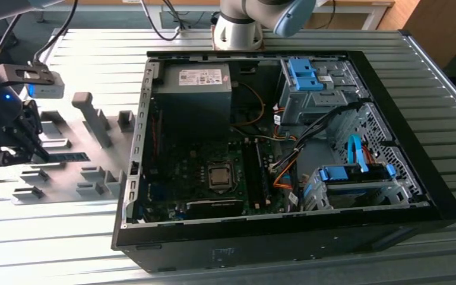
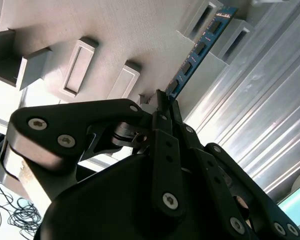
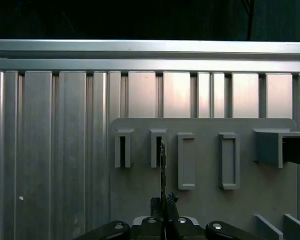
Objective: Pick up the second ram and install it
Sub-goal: 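Pick up the second ram and move it above second insertion slot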
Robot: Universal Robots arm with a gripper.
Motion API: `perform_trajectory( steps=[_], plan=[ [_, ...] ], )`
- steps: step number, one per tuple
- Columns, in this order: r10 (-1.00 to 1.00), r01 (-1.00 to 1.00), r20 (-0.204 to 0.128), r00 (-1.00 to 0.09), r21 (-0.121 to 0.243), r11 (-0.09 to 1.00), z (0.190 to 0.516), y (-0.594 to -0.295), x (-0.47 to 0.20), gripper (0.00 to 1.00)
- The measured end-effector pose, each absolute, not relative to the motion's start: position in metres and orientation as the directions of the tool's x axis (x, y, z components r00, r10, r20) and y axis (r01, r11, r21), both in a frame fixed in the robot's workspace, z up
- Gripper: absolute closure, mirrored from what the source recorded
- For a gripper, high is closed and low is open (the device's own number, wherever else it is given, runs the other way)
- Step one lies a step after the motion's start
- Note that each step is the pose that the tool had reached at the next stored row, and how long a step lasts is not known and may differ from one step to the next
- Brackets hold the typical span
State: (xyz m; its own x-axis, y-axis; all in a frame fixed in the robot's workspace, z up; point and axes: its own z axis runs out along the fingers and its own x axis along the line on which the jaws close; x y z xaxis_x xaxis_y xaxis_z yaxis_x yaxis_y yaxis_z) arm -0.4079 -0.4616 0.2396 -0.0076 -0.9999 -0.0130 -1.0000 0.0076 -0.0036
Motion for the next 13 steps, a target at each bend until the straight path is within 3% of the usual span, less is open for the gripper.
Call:
perform_trajectory(
  steps=[13],
  plan=[
    [-1.000, -1.000, -0.013, -0.008, -0.004, 0.008, 0.2484, -0.4616, -0.4079, 0.86]
  ],
)
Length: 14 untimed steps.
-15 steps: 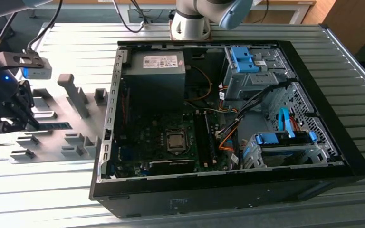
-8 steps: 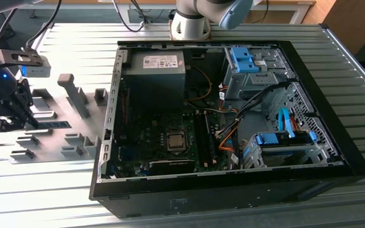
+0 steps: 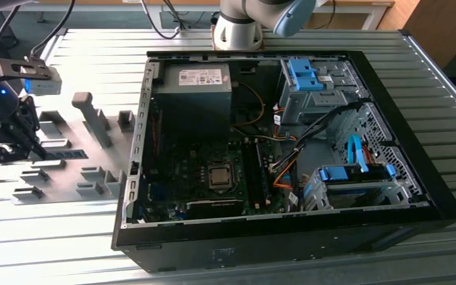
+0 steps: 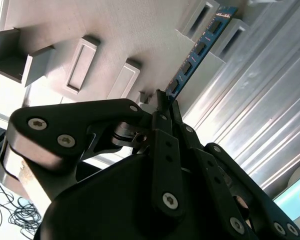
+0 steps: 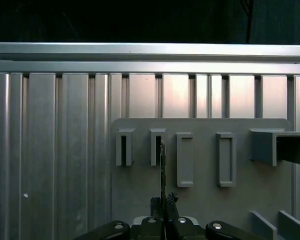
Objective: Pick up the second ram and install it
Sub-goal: 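Pick up the second ram and move it above second insertion slot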
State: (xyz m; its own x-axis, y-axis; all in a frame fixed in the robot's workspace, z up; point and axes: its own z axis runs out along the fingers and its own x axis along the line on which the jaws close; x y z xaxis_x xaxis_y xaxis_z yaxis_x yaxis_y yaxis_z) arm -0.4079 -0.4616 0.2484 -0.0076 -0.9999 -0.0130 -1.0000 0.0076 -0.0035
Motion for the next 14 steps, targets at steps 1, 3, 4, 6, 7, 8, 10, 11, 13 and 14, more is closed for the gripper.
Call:
perform_trajectory(
  steps=[1, 3, 4, 6, 7, 8, 10, 11, 13, 14],
  plan=[
    [-1.000, -1.000, -0.013, -0.008, -0.004, 0.008, 0.249, -0.462, -0.408, 0.86],
    [-1.000, -1.000, -0.013, -0.008, -0.003, 0.008, 0.250, -0.462, -0.408, 0.86],
    [-1.000, -1.000, -0.013, -0.008, -0.004, 0.008, 0.251, -0.462, -0.408, 0.86],
    [-1.000, -1.000, -0.013, -0.008, -0.004, 0.008, 0.253, -0.462, -0.408, 0.86],
    [-1.000, -1.000, -0.013, -0.008, -0.004, 0.008, 0.254, -0.462, -0.408, 0.86],
    [-1.000, -1.000, -0.013, -0.008, -0.004, 0.008, 0.254, -0.462, -0.408, 0.86],
    [-1.000, -1.000, -0.013, -0.008, -0.003, 0.008, 0.256, -0.462, -0.408, 0.86],
    [-1.000, -1.000, -0.013, -0.008, -0.004, 0.008, 0.257, -0.462, -0.408, 0.86],
    [-1.000, -1.000, -0.013, -0.008, -0.003, 0.008, 0.260, -0.462, -0.408, 0.86],
    [-1.000, -1.000, -0.013, -0.008, -0.004, 0.008, 0.261, -0.462, -0.408, 0.86]
  ],
)
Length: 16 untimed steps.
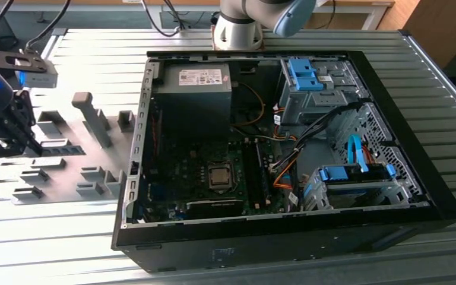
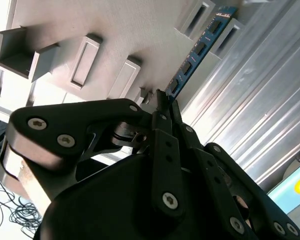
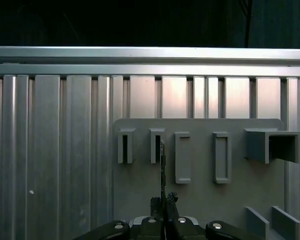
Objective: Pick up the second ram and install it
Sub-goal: 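Pick up the second ram and move it above second insertion slot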
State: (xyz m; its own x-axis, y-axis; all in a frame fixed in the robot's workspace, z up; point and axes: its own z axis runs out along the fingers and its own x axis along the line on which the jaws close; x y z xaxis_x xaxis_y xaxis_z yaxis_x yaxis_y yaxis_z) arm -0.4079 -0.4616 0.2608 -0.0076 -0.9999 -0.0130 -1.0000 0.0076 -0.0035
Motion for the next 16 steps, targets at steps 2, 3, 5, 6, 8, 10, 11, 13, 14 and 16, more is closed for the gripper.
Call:
perform_trajectory(
  steps=[2, 3, 5, 6, 8, 10, 11, 13, 14, 16],
  plan=[
    [-1.000, -1.000, -0.013, -0.008, -0.003, 0.008, 0.262, -0.462, -0.408, 0.86],
    [-1.000, -1.000, -0.013, -0.008, -0.003, 0.008, 0.263, -0.462, -0.408, 0.86],
    [-1.000, -1.000, -0.013, -0.008, -0.003, 0.008, 0.266, -0.462, -0.408, 0.86],
    [-1.000, -1.000, -0.013, -0.008, -0.004, 0.008, 0.267, -0.462, -0.408, 0.86],
    [-1.000, -1.000, -0.013, -0.007, -0.004, 0.008, 0.269, -0.462, -0.408, 0.86],
    [-1.000, -1.000, -0.013, -0.008, -0.003, 0.008, 0.272, -0.462, -0.408, 0.86],
    [-1.000, -1.000, -0.013, -0.007, -0.003, 0.008, 0.274, -0.462, -0.408, 0.86],
    [-1.000, -1.000, -0.013, -0.008, -0.004, 0.008, 0.277, -0.462, -0.408, 0.86],
    [-1.000, -1.000, -0.013, -0.008, -0.004, 0.008, 0.279, -0.461, -0.408, 0.86],
    [-1.000, -1.000, -0.013, -0.008, -0.004, 0.008, 0.283, -0.461, -0.408, 0.86]
  ],
)
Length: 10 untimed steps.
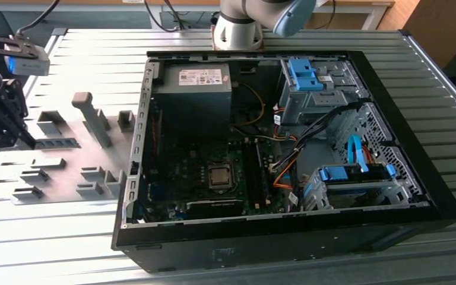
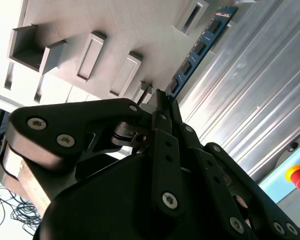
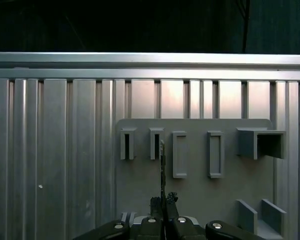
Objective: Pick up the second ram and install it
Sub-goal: 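Pick up the second ram and move it above second insertion slot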
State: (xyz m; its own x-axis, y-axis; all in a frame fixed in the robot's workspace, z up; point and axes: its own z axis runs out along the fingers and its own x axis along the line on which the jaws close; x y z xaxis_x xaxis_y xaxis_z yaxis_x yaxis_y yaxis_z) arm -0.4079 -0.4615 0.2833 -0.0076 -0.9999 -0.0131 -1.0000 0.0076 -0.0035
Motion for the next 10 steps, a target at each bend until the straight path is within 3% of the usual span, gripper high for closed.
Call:
perform_trajectory(
  steps=[10],
  plan=[
    [-1.000, -1.000, -0.013, -0.008, -0.003, 0.008, 0.302, -0.461, -0.408, 0.86]
  ],
)
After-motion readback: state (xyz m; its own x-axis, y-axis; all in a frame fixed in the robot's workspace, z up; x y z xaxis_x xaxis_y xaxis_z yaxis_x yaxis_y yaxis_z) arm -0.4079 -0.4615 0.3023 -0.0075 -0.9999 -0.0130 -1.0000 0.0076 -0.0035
